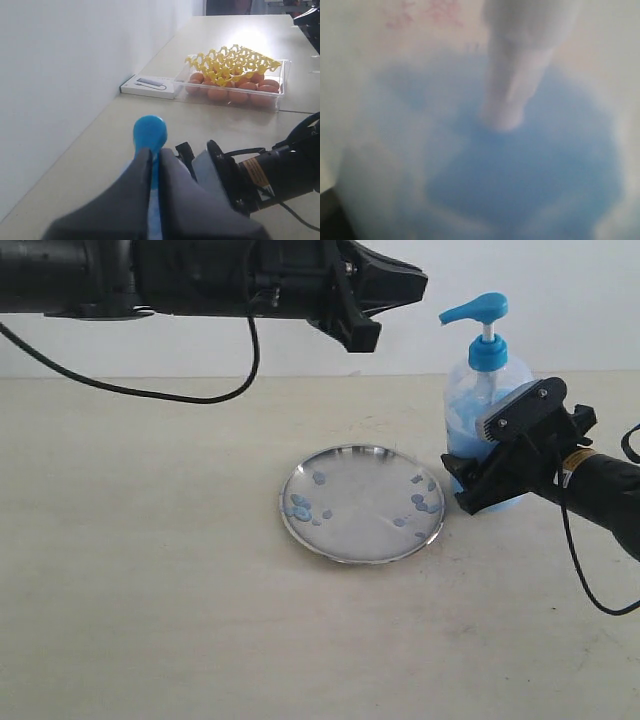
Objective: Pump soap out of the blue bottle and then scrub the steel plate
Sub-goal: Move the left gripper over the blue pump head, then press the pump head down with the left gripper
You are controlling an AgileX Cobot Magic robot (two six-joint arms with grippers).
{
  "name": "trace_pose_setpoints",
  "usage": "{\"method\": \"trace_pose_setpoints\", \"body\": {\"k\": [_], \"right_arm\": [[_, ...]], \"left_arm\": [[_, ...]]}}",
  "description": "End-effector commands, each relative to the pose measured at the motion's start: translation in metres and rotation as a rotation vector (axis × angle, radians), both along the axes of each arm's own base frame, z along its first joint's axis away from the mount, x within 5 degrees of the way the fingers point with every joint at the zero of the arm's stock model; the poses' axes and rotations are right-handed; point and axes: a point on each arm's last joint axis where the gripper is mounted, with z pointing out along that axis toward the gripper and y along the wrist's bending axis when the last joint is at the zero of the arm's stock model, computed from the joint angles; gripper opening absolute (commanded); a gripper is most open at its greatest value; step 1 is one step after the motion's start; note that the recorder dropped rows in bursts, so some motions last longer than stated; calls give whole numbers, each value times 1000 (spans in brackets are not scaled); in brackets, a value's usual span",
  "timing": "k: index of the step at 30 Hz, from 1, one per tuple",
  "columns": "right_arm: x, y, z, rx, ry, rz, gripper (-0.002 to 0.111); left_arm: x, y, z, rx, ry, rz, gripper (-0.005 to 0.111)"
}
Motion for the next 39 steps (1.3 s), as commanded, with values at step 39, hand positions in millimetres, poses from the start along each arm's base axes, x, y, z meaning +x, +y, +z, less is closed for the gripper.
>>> {"method": "trace_pose_setpoints", "body": {"k": [39], "right_arm": [[-7, 0, -14, -43, 116, 27, 0]], "left_arm": [[31, -74, -45, 3, 82, 5, 4]]}}
